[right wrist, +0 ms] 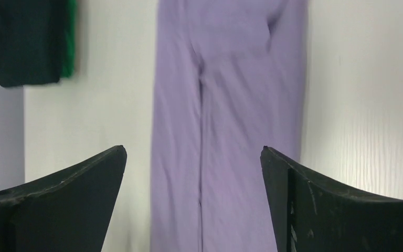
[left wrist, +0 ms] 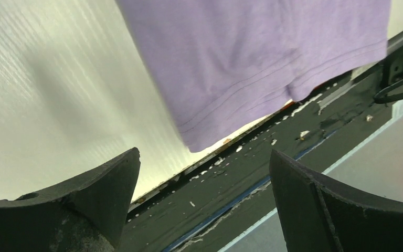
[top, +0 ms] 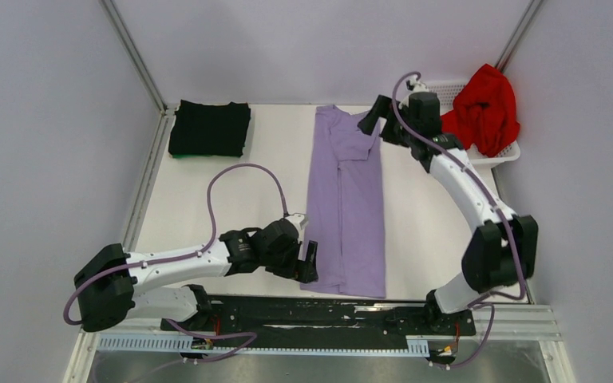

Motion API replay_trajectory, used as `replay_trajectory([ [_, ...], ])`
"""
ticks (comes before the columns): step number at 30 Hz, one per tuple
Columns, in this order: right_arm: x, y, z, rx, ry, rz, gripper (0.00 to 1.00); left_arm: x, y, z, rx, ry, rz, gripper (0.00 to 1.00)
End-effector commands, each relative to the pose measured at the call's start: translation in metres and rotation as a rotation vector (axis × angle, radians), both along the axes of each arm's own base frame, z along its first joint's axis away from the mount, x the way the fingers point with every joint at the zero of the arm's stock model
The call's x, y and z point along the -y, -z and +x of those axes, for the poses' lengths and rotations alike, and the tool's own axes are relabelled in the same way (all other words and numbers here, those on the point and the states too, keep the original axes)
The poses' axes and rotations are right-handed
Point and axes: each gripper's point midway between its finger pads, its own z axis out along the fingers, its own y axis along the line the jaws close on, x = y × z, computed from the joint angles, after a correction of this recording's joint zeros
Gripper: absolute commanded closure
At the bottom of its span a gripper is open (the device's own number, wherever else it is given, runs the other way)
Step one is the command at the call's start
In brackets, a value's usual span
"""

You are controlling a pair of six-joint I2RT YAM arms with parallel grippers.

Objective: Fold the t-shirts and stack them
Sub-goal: Grab the bottom of the folded rectangular tshirt with both arms

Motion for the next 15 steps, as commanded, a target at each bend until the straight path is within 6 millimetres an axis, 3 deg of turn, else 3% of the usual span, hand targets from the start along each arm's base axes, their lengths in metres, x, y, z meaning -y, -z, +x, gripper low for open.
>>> replay_trajectory([
  [1, 0.014, 0.092, -0.107, -0.317, 0.079, 0.02, 0.0, -0.002, 0.012, -0.006, -0.035, -0.007, 0.014, 0.0],
  [5, 0.009, 0.117, -0.179, -0.392, 0.023, 0.125, 0.0, 0.0, 0.022, -0.009, -0.063, -0.006, 0.026, 0.05],
  [7, 0.006, 0.115, -0.207, -0.416, 0.014, 0.201, 0.01, 0.003, 0.027, -0.01, -0.079, 0.001, 0.027, 0.09],
  [9, 0.0, 0.115, -0.228, -0.433, -0.03, 0.247, 0.02, 0.011, 0.029, -0.011, -0.092, 0.017, 0.001, 0.19],
  [15, 0.008, 0.129, -0.282, -0.581, -0.074, 0.209, 0.03, 0.017, 0.035, -0.011, -0.098, 0.042, 0.006, 0.37],
])
